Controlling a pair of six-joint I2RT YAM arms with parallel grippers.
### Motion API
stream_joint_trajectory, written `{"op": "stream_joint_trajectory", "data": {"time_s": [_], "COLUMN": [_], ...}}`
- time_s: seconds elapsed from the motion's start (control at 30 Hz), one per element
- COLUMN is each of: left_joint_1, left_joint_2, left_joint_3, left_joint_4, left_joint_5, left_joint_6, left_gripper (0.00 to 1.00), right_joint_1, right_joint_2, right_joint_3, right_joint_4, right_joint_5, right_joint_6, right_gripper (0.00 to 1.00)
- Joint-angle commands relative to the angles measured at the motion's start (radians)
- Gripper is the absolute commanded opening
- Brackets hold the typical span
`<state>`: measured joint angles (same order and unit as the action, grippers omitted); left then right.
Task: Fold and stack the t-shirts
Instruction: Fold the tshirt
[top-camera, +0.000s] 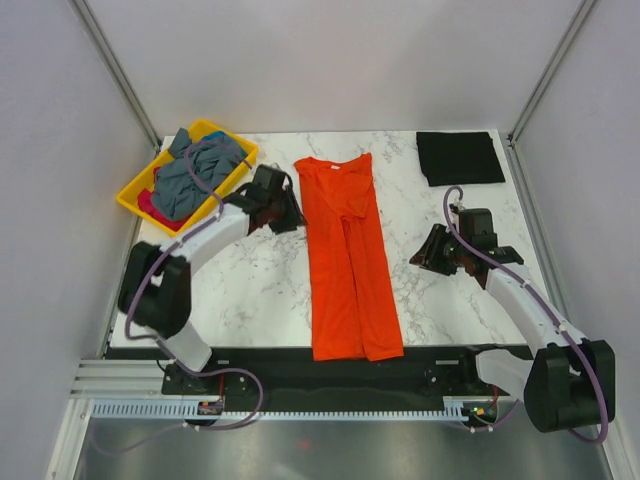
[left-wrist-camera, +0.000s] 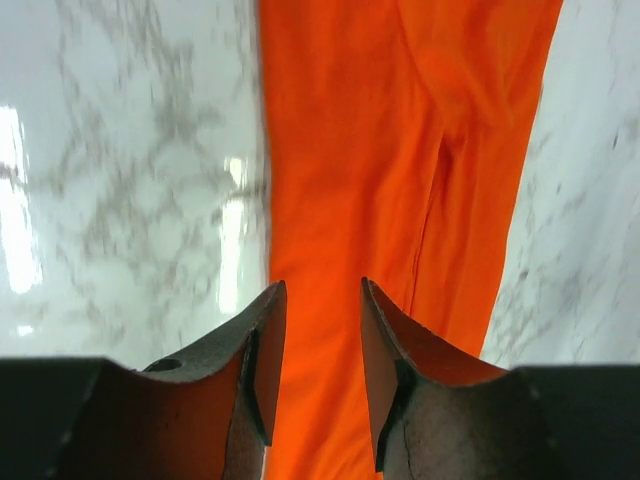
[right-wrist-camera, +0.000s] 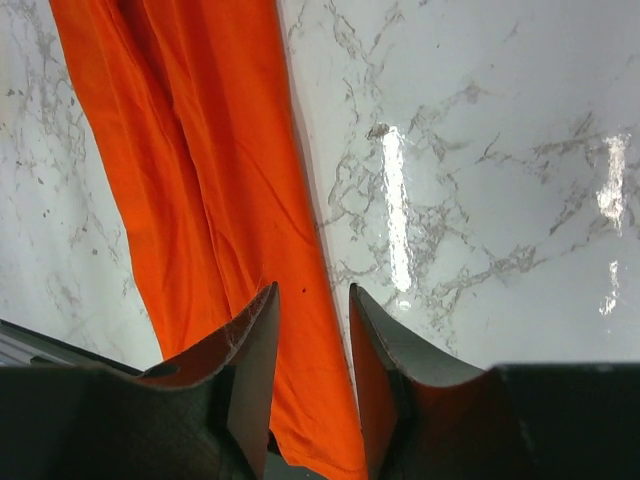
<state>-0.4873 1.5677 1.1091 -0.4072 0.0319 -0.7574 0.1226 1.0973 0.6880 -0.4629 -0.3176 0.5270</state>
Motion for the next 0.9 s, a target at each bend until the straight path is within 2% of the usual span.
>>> {"op": "stream_joint_trajectory", "data": {"time_s": [0.0,0.13,0.17,0.27,0.33,0.5,0.63,0.87], "left_joint_1": [0.098,0.180,0.191,0.210,0.217,0.219,0.233,0.254], "left_joint_2": [0.179,0.385,0.444,0.532,0.618,0.779,0.850,0.977], "left_joint_3": [0.216,0.435,0.512,0.647,0.737,0.876,0.955,1.110], "left_joint_4": [0.054,0.044,0.044,0.053,0.074,0.099,0.100,0.113], "left_joint_5": [0.079,0.068,0.057,0.005,0.070,0.120,0.111,0.088], "left_joint_6": [0.130,0.173,0.179,0.227,0.272,0.309,0.300,0.309], "left_gripper": [0.42,0.38,0.33,0.30,0.30,0.25,0.25,0.27], "right_joint_1": [0.005,0.006,0.008,0.008,0.006,0.008,0.008,0.006], "right_joint_2": [0.050,0.050,0.052,0.084,0.101,0.116,0.105,0.056], "right_joint_3": [0.044,0.031,0.030,0.042,0.056,0.091,0.136,0.197], "right_joint_4": [0.056,0.056,0.066,0.090,0.093,0.078,0.069,0.066], "right_joint_5": [-0.023,0.043,0.041,-0.023,-0.023,-0.006,-0.061,-0.069], "right_joint_6": [-0.027,-0.058,-0.052,-0.036,-0.039,-0.033,0.008,0.048], "right_gripper": [0.42,0.42,0.42,0.41,0.40,0.39,0.38,0.39]}}
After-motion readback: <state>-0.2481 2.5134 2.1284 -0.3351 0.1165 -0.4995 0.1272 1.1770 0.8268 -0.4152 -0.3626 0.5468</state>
